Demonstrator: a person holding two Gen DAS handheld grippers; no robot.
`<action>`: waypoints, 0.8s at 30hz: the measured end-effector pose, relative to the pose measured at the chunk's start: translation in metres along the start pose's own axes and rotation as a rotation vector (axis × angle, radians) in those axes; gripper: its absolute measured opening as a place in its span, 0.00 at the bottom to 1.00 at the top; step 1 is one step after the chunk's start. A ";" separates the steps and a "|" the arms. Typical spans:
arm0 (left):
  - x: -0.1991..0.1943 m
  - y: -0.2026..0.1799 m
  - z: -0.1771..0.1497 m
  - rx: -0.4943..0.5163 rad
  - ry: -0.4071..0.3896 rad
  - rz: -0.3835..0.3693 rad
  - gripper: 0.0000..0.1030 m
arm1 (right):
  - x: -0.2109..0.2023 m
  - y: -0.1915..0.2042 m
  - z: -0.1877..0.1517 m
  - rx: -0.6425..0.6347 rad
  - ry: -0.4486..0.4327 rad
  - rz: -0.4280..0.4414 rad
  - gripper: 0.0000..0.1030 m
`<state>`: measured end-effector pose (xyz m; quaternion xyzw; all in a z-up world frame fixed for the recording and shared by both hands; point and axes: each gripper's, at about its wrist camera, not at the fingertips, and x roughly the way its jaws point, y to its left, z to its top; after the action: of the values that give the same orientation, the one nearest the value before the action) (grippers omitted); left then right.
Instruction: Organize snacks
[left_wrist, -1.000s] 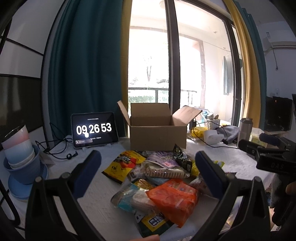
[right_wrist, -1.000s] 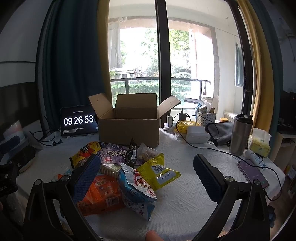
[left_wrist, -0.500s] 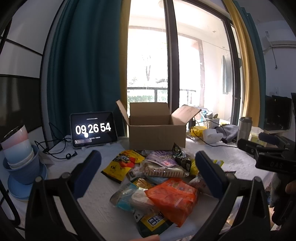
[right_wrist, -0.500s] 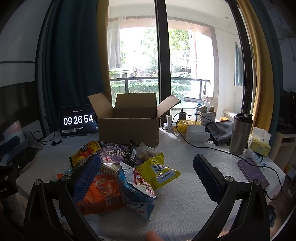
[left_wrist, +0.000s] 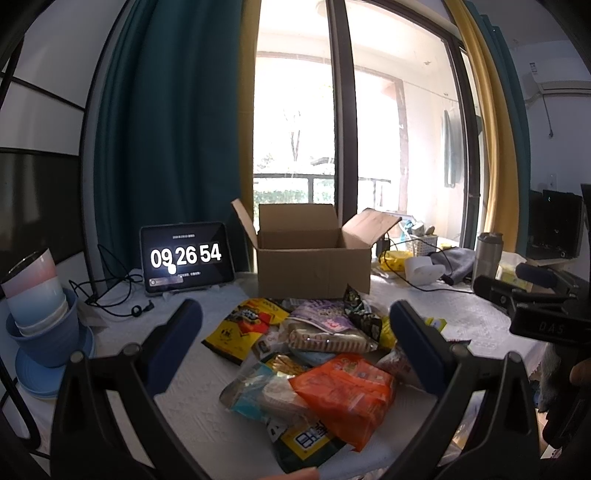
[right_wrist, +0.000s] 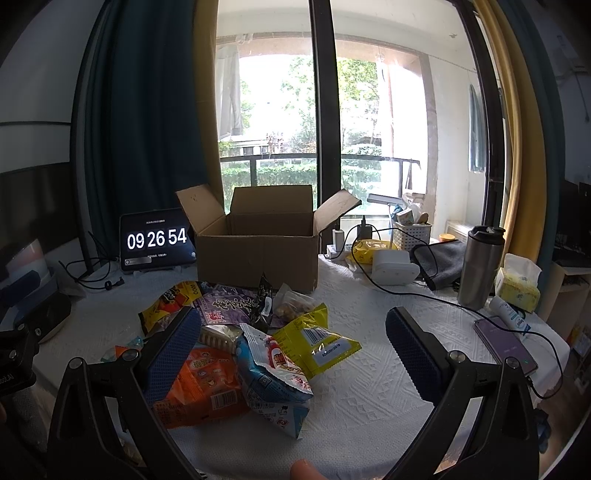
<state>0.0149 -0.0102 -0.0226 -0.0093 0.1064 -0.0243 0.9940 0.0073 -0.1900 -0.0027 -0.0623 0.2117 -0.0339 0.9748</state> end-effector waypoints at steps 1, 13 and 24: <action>0.000 0.000 0.000 0.000 0.000 0.000 0.99 | 0.000 0.000 0.000 0.000 0.000 0.000 1.00; 0.009 -0.003 -0.010 -0.001 0.049 -0.021 0.99 | 0.003 -0.001 -0.006 0.001 0.011 0.000 0.99; 0.062 -0.006 -0.045 -0.051 0.285 -0.123 0.99 | 0.042 -0.020 -0.037 0.026 0.131 -0.013 1.00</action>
<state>0.0659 -0.0204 -0.0800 -0.0377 0.2463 -0.0835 0.9649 0.0296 -0.2177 -0.0504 -0.0484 0.2740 -0.0469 0.9594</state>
